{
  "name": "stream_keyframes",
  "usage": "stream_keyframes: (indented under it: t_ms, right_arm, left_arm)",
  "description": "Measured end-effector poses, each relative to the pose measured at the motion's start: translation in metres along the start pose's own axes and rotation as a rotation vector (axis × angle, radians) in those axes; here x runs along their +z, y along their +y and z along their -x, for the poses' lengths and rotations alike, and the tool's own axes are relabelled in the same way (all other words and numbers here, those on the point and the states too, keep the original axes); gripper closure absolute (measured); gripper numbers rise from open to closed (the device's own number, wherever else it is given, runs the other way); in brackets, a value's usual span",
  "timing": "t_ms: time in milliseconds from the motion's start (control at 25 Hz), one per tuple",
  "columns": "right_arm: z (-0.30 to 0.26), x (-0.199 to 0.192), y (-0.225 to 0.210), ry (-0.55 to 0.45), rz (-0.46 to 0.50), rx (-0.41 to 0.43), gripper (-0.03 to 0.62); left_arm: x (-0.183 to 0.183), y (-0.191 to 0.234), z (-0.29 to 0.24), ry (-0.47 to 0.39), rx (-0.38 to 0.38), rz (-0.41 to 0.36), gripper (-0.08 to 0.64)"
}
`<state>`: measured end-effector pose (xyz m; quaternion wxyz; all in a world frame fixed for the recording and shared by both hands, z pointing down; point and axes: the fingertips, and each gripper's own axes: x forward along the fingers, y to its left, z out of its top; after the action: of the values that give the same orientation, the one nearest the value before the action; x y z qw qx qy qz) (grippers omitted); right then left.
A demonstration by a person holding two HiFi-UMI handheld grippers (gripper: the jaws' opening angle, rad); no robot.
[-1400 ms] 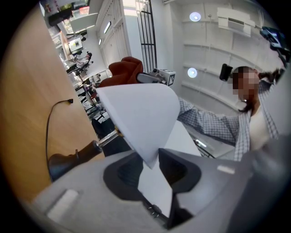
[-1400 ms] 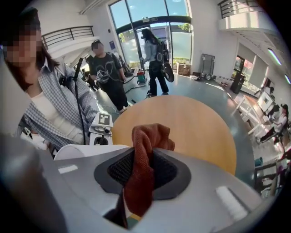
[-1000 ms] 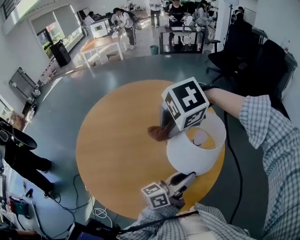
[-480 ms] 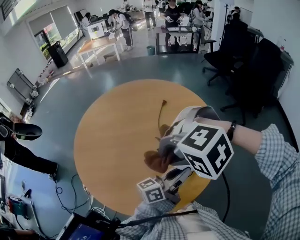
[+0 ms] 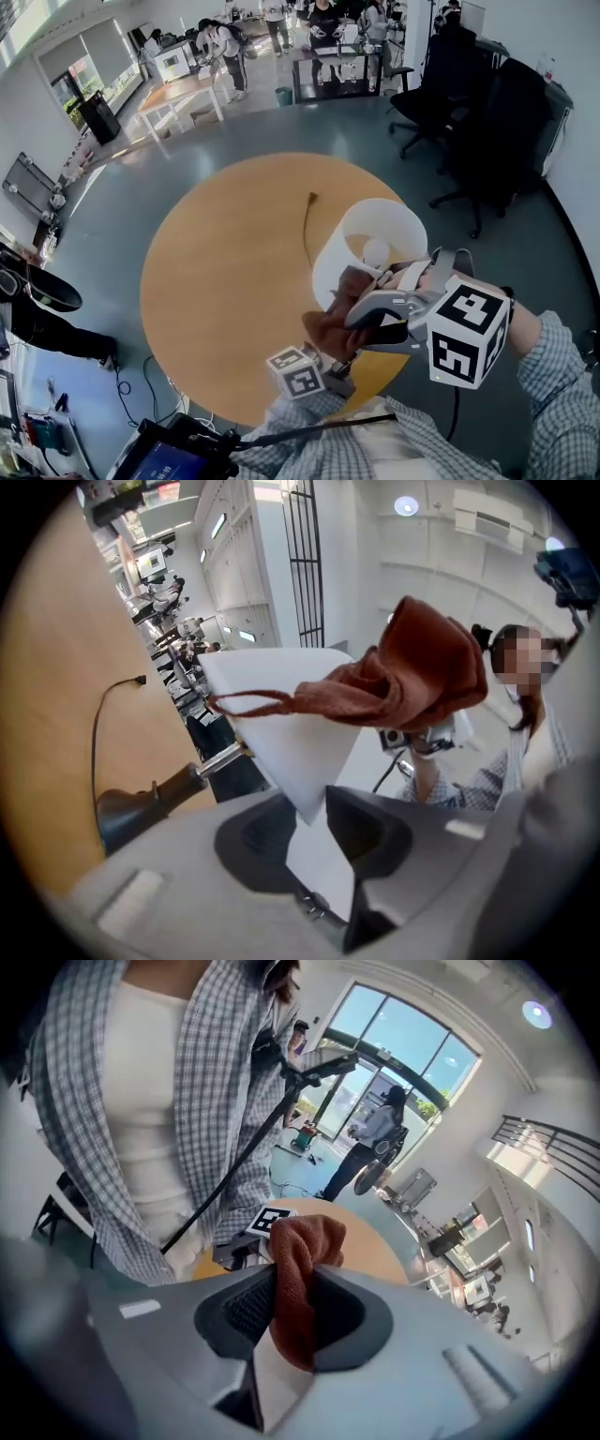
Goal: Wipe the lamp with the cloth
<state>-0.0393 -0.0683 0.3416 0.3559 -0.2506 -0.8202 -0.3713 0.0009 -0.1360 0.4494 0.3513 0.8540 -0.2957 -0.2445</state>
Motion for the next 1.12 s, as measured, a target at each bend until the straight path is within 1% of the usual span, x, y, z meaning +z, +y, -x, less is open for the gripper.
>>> stream_keyframes:
  t_ms: [200, 360, 520, 600, 680, 800, 880, 920, 1000, 1080, 1120]
  right_arm:
    - [0.018, -0.011, 0.005, -0.063, -0.178, -0.150, 0.497]
    - [0.026, -0.030, 0.016, -0.117, -0.338, -0.251, 0.497]
    - [0.034, -0.043, 0.023, -0.207, -0.497, -0.348, 0.497]
    - [0.037, -0.050, 0.028, -0.240, -0.563, -0.388, 0.497]
    - [0.040, -0.060, 0.034, -0.274, -0.622, -0.434, 0.497]
    - [0.041, -0.073, 0.045, -0.353, -0.727, -0.504, 0.497]
    - [0.039, -0.078, 0.052, -0.408, -0.802, -0.544, 0.497]
    - [0.039, -0.082, 0.056, -0.429, -0.837, -0.564, 0.497]
    - [0.038, -0.094, 0.065, -0.444, -0.901, -0.606, 0.497]
    - [0.037, -0.104, 0.076, -0.442, -0.957, -0.635, 0.498]
    - [0.036, -0.107, 0.081, -0.442, -0.982, -0.643, 0.498]
  left_arm:
    - [0.004, -0.001, 0.004, 0.001, 0.003, 0.007, 0.462]
    - [0.003, -0.001, 0.004, 0.006, 0.002, 0.009, 0.462]
    - [0.005, -0.006, 0.004, 0.013, -0.009, 0.021, 0.462]
    - [0.004, -0.006, 0.006, 0.026, -0.012, 0.027, 0.461]
    - [-0.005, -0.003, 0.005, 0.063, -0.005, 0.020, 0.461]
    - [-0.022, 0.003, 0.010, 0.120, 0.026, -0.019, 0.460]
    - [-0.026, 0.006, 0.019, 0.137, 0.050, -0.058, 0.460]
    - [-0.026, 0.007, 0.024, 0.148, 0.061, -0.087, 0.460]
    - [-0.022, 0.005, 0.035, 0.178, 0.070, -0.170, 0.458]
    - [-0.011, 0.001, 0.047, 0.201, 0.054, -0.248, 0.416]
    - [-0.004, -0.001, 0.052, 0.206, 0.051, -0.275, 0.395]
